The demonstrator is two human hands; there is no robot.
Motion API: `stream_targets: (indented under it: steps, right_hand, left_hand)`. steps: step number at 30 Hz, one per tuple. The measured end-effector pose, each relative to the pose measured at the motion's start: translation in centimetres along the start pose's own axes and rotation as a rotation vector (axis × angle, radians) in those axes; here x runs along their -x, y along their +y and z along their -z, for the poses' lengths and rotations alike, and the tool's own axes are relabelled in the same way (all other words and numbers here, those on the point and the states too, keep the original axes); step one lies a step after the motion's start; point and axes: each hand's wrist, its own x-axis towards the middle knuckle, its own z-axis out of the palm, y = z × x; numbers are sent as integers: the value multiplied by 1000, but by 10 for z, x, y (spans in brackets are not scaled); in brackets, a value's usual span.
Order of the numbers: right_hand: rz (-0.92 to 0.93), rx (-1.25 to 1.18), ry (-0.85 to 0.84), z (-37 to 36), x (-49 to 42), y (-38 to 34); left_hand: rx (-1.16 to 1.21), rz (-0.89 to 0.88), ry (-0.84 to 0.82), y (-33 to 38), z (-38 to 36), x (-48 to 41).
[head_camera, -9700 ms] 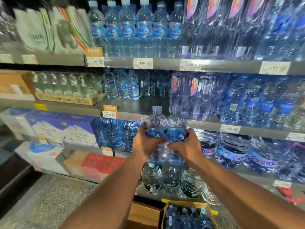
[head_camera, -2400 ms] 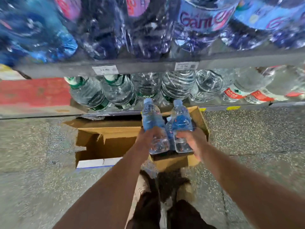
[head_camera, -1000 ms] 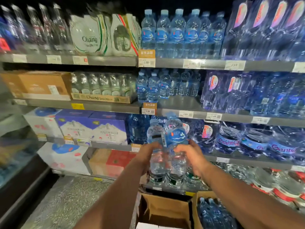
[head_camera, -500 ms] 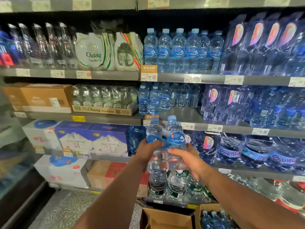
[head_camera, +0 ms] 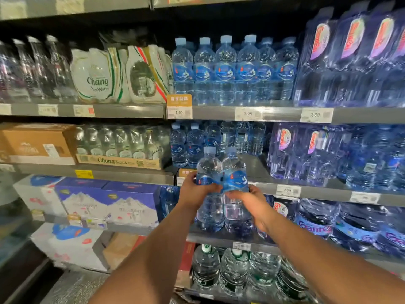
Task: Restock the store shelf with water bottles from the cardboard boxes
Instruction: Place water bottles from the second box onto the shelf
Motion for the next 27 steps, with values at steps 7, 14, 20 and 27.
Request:
stream_targets:
  steps: [7,14,20,27]
  right_hand:
    - [42,25,87,22,-51,-15]
    - [122,78,233,27,-117,-26]
    - [152,73,327,27,-171,-28]
    - [215,19,350,21,-214,-6]
  left_hand:
    - [-70,-46,-31,3,-34,-49]
    - [-81,-87,-127,8,-58,-120]
    - [-184,-169,-132,-5,-73,-182]
    - [-231,-203,-135,-39,-89,-231]
